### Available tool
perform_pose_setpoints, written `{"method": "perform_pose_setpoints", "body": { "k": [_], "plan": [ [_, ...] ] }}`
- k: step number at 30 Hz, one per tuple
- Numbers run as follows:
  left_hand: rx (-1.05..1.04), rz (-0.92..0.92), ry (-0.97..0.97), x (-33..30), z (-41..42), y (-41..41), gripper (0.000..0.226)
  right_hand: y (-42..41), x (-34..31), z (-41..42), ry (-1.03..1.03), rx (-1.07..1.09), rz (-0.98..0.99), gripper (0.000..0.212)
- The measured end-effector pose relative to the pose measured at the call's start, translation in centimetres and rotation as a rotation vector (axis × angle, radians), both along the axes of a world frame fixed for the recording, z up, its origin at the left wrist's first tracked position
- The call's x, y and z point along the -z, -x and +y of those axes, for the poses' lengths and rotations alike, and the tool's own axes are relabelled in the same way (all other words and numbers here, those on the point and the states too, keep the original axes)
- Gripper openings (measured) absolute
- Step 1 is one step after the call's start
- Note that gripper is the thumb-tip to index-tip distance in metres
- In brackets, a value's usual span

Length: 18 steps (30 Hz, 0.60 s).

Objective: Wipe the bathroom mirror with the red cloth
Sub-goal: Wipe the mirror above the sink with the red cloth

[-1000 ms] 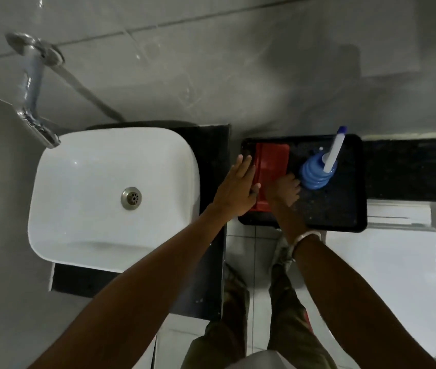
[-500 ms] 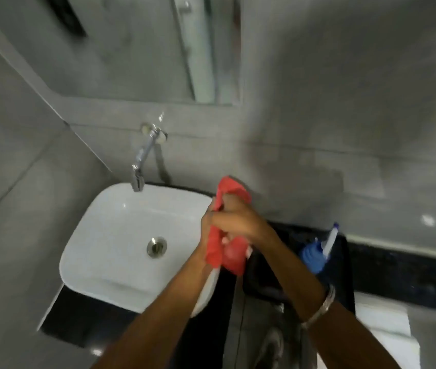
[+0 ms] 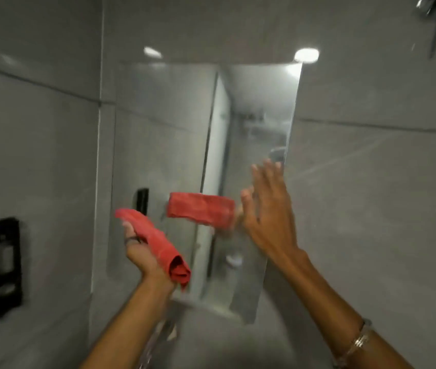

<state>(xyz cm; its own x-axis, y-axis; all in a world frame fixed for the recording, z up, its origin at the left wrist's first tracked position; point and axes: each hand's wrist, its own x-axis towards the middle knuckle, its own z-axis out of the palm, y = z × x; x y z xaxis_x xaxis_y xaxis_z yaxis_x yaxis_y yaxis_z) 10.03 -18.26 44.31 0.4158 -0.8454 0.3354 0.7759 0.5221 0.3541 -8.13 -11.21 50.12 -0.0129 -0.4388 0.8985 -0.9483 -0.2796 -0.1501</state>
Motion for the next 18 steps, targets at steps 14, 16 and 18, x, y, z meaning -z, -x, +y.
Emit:
{"method": "perform_pose_setpoints", "body": {
  "k": [14, 16, 18],
  "plan": [
    [-1.057, -1.199, 0.149, -19.4, -12.2, 5.2, 0.070, 12.4, -15.8, -4.3, 0.294, 0.607, 0.210, 0.073],
    [-1.073, -1.253, 0.223, -20.7, -12.1, 5.7, 0.070, 12.5, -15.7, -4.4, 0.304, 0.600, 0.220, 0.072],
    [-1.115, -1.327, 0.334, -22.8, -11.6, 6.6, 0.070, 12.4, -15.6, -4.4, 0.302, 0.596, 0.228, 0.070]
  ]
}}
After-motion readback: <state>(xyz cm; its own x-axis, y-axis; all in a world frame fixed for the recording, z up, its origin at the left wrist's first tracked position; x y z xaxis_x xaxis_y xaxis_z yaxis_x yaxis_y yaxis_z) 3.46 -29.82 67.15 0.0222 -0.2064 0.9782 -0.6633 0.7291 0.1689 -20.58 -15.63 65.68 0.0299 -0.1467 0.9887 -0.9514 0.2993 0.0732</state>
